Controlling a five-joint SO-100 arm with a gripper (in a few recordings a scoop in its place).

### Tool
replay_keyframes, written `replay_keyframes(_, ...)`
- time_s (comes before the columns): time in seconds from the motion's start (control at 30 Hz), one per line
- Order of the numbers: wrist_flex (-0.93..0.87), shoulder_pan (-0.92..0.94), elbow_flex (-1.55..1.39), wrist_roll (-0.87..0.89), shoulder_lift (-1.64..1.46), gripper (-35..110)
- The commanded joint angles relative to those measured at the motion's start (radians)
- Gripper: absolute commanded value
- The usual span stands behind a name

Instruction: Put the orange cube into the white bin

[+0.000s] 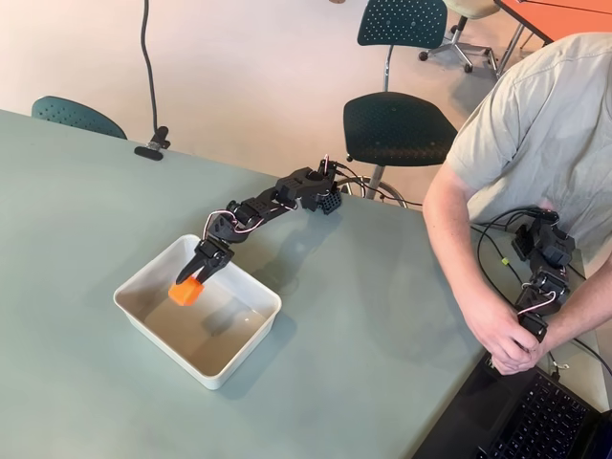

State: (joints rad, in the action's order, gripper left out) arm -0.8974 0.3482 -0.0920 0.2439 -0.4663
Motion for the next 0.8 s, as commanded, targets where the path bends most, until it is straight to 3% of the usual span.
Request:
replay_keyframes(0.0,-0.014,0.002,0.025,0.003,-0.020,58)
replay_keyframes(0.43,-0.034,0.044,0.035,0.005,-0.224,61)
replay_keyframes(0.77,-0.653,0.132,0.035,0.005,-0.540,61)
